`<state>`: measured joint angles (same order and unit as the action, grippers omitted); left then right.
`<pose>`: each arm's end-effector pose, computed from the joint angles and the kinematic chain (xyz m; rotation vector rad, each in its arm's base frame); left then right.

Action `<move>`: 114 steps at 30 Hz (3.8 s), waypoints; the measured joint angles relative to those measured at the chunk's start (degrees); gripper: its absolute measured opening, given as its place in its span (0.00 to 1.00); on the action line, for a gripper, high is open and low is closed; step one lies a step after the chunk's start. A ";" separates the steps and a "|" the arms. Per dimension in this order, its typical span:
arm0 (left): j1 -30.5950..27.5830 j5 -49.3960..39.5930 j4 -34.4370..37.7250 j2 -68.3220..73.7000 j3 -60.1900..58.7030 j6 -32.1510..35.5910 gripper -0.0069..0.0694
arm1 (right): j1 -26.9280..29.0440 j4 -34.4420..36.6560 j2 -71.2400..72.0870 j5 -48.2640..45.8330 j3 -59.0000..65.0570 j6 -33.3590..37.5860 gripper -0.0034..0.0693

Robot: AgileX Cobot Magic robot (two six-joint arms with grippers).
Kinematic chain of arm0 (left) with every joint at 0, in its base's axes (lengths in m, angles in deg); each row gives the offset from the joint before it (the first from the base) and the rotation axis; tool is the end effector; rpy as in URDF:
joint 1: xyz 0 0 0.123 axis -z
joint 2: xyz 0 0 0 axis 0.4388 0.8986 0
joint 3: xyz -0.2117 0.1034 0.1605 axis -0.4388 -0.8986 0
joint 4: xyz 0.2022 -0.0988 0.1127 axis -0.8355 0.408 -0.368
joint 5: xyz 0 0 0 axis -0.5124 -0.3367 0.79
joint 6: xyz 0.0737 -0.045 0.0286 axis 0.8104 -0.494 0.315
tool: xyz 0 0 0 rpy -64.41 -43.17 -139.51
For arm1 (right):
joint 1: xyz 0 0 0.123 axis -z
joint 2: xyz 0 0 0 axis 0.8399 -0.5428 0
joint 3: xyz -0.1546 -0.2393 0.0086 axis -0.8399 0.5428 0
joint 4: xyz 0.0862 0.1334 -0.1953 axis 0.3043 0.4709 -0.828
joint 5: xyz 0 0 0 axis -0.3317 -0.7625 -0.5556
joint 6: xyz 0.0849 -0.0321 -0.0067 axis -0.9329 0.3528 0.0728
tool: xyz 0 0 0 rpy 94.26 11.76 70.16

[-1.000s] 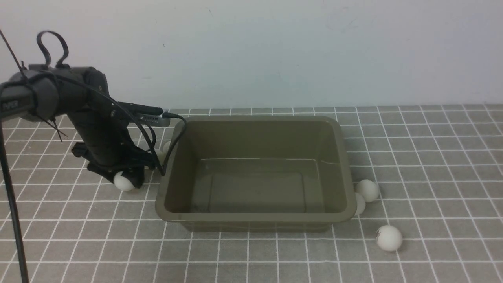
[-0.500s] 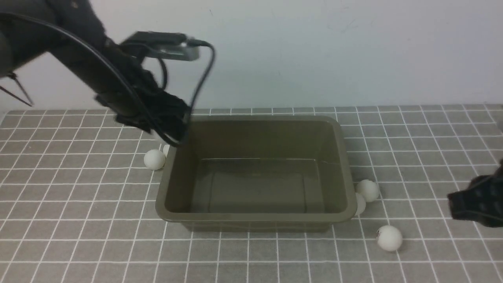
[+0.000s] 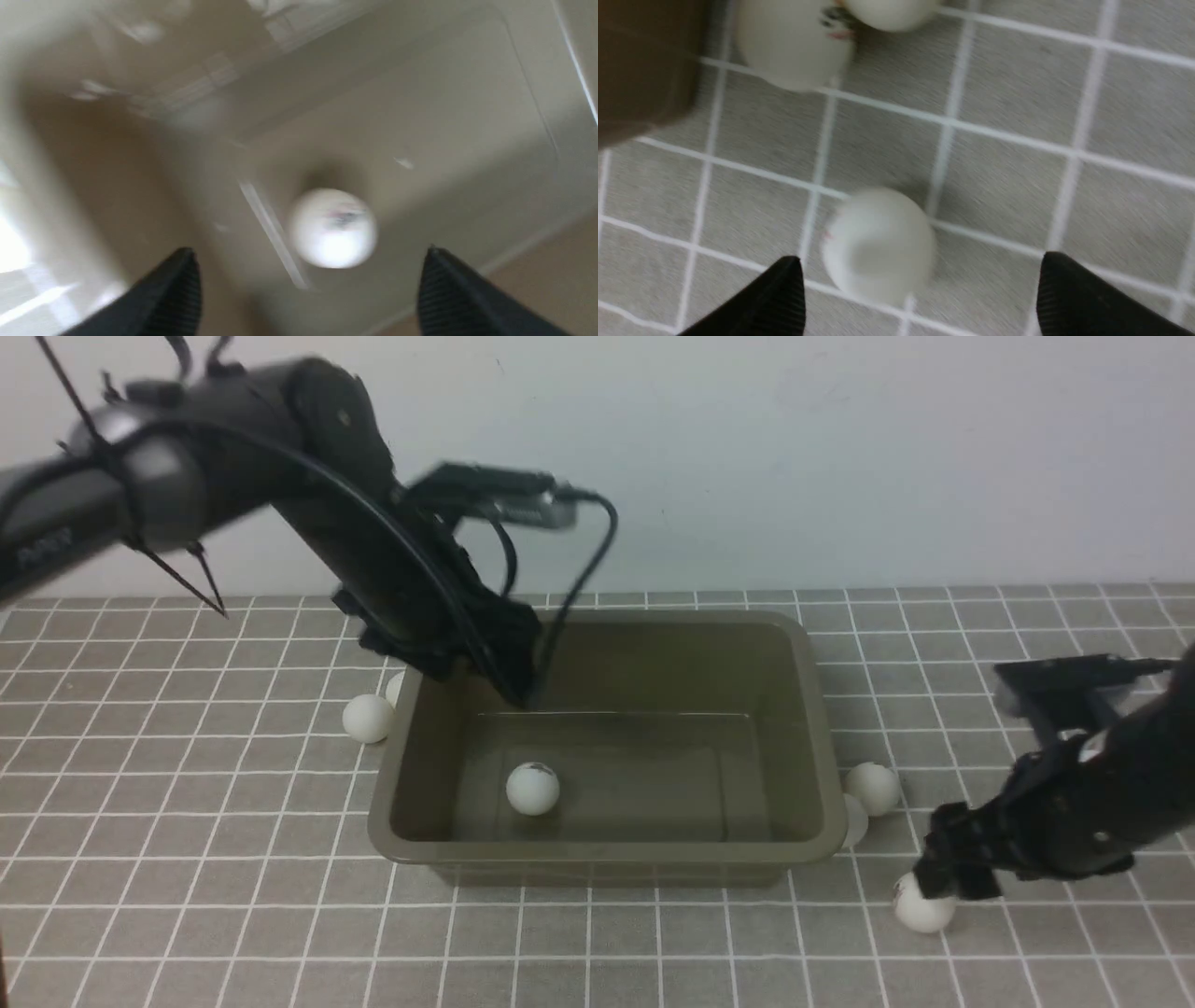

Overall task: Put the table tennis balls into the box on the grey coffee tablecloth.
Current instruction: 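Reach for and grasp a ping pong ball on the table, then release the ping pong ball into the bin and lift the gripper away, then reach for and grasp a ping pong ball on the table beside the basket, then drop the ball into the bin, then reach for and grasp a ping pong ball on the table, then release the ping pong ball into the bin and lift the gripper away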

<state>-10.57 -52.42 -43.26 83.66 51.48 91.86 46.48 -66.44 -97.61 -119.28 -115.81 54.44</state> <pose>0.3966 -0.1304 0.2680 0.5282 2.7112 -0.3574 0.2718 0.0671 0.1813 -0.2445 2.8970 0.2917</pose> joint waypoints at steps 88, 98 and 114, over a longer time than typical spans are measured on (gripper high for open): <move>-4.97 0.66 4.85 0.69 5.89 5.31 0.18 | -0.64 -6.99 -27.98 -19.60 -36.24 -15.22 0.54; -20.58 -4.20 4.08 1.93 6.89 5.34 0.09 | 1.58 -4.59 -12.67 -19.10 -36.13 -16.19 0.54; -11.90 7.52 5.75 15.55 6.89 12.56 0.81 | -10.74 -1.70 -13.86 -11.57 -36.31 -9.00 0.96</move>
<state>-22.47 -44.90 -37.51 99.21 58.38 104.42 35.74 -68.14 -111.47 -130.85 -152.12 45.44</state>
